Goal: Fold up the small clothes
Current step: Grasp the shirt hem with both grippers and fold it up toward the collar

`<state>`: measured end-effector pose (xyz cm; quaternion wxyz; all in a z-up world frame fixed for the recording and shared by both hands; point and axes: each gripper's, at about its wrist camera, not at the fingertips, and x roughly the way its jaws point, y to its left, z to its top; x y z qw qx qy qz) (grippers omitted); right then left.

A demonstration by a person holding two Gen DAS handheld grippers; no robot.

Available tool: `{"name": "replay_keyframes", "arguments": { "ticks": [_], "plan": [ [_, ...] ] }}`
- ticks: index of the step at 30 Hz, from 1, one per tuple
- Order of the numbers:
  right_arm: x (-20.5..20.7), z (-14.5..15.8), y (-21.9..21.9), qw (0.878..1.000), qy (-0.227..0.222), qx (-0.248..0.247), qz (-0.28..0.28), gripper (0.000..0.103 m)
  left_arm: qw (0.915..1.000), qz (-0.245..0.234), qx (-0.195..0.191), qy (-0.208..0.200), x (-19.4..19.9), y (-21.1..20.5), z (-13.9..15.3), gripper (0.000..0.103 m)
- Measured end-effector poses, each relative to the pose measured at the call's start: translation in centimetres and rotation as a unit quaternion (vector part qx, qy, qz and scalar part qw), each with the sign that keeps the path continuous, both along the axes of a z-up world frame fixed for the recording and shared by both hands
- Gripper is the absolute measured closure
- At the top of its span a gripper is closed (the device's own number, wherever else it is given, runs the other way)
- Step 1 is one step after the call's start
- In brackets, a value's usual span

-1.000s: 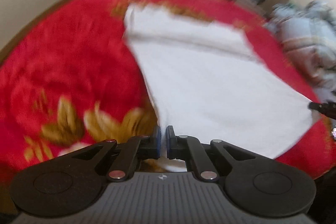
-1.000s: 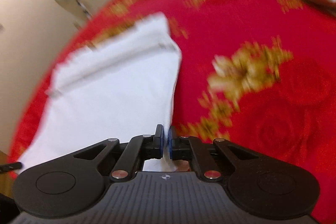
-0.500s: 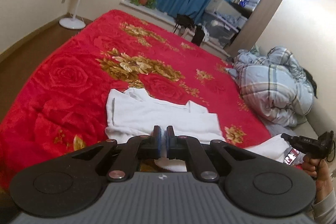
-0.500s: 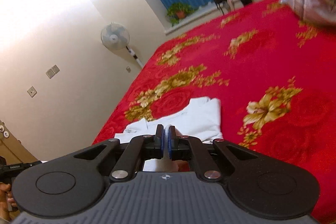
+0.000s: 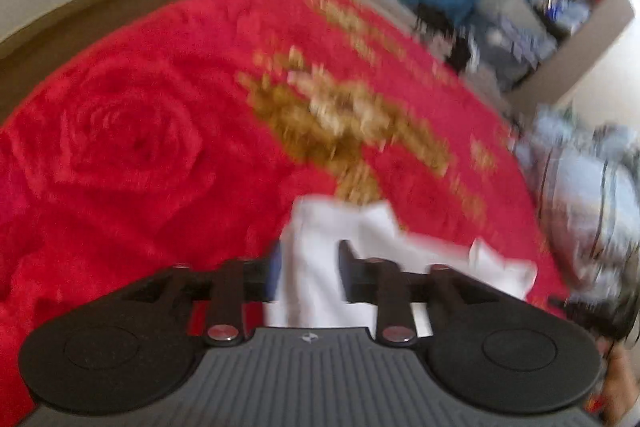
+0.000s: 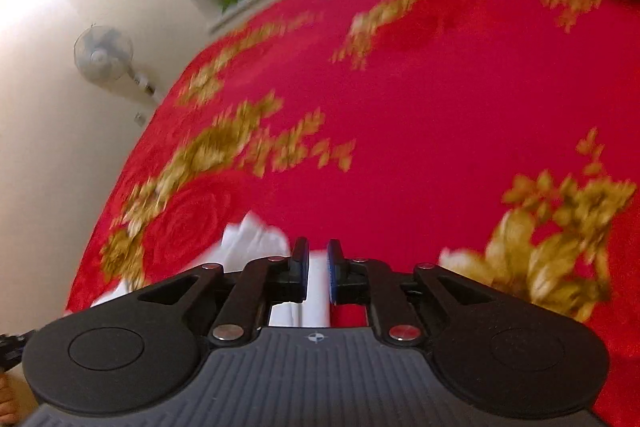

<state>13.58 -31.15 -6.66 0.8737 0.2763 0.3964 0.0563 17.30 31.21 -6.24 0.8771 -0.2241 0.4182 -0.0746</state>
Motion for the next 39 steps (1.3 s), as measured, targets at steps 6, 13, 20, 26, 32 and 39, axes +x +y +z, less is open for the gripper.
{"name": "replay_keyframes", "arguments": {
  "ticks": [6, 13, 20, 26, 32, 39],
  "plan": [
    [1.6, -1.5, 3.0, 0.995, 0.0, -0.055, 0.084, 0.063, 0.999, -0.027, 0.031, 0.015, 2.0, -1.7, -2.2, 0.066],
    [5.1, -2.5, 6.6, 0.987, -0.033, -0.109, 0.109, 0.063, 0.9954, -0.039, 0.086, -0.019, 4.0, -5.4, -3.3, 0.066],
    [6.3, -2.7, 6.8, 0.986, -0.063, -0.115, 0.1, 0.098, 0.9902, -0.038, 0.111, -0.076, 5.2, -6.0, -2.3, 0.098],
    [6.4, -0.2, 5.5, 0.987, -0.115, -0.11, 0.011, 0.098, 0.9841, 0.003, 0.13, -0.121, 6.7, -6.2, -1.1, 0.097],
    [7.8, -2.9, 6.3, 0.99, -0.025, -0.14, 0.014, 0.092, 0.9891, -0.003, 0.145, -0.027, 6.9, -7.2, -2.7, 0.086],
    [0.9, 3.8, 5.7, 0.994, -0.022, -0.098, 0.048, 0.068, 0.9967, -0.041, 0.059, 0.038, -2.1, -5.9, 1.4, 0.073]
  ]
}}
